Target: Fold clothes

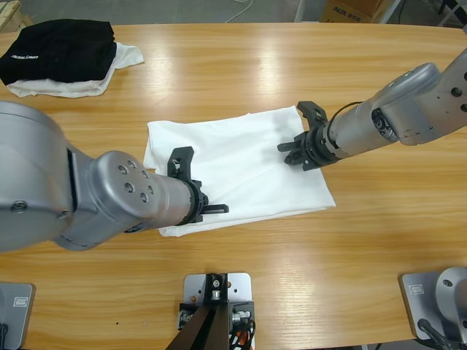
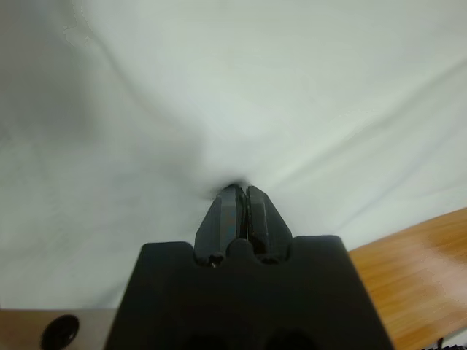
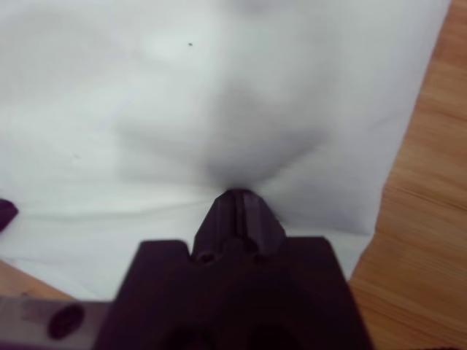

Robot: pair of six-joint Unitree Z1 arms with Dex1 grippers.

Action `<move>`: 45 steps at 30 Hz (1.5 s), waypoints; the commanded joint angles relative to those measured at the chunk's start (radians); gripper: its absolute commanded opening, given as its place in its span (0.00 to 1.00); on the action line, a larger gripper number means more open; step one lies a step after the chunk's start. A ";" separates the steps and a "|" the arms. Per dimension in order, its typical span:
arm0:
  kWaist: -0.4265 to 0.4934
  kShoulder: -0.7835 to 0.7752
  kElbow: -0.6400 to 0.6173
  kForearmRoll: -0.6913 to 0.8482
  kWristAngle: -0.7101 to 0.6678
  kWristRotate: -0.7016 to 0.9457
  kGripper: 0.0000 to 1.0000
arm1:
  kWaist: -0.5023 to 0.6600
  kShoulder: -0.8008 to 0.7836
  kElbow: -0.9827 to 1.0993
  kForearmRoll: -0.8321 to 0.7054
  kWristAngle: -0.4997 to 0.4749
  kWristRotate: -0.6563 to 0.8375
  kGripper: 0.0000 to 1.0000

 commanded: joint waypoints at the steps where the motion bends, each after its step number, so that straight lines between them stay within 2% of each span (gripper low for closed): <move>1: 0.028 -0.095 0.221 -0.003 -0.002 -0.071 0.00 | -0.044 0.058 0.063 0.005 -0.023 0.003 0.00; 7: 0.011 -0.216 0.343 0.000 0.005 -0.107 0.00 | -0.047 0.080 0.063 -0.002 -0.020 0.001 0.00; 11: 0.007 -0.258 0.359 0.001 0.013 -0.118 0.00 | -0.050 0.072 0.066 -0.001 -0.021 0.001 0.00; 15: 0.025 -0.401 0.274 0.002 0.063 -0.071 0.00 | -0.050 0.062 0.074 0.001 -0.021 -0.001 0.00; 18: 0.095 -0.449 0.167 -0.002 0.068 0.042 0.00 | -0.050 0.063 0.074 -0.001 -0.020 -0.002 0.00; 20: 0.146 -0.406 0.100 -0.016 0.064 0.092 0.00 | -0.050 0.065 0.074 -0.001 -0.020 -0.004 0.00; 24: 0.215 -0.185 -0.022 -0.091 0.008 0.131 0.00 | -0.050 0.068 0.074 -0.002 -0.020 -0.004 0.00; 27: 0.230 -0.031 -0.151 -0.099 -0.025 0.125 0.00 | -0.050 0.059 0.076 0.002 -0.020 -0.004 0.00; 31: 0.234 0.086 -0.274 -0.098 -0.086 0.125 0.00 | -0.050 0.054 0.081 0.002 -0.021 -0.004 0.00; 36: 0.234 0.126 -0.261 -0.090 -0.117 0.118 0.00 | -0.062 0.063 0.081 -0.005 -0.020 -0.006 0.00; 45: 0.292 0.137 -0.143 -0.078 -0.106 0.060 0.00 | -0.080 0.062 0.084 -0.005 -0.017 -0.013 0.00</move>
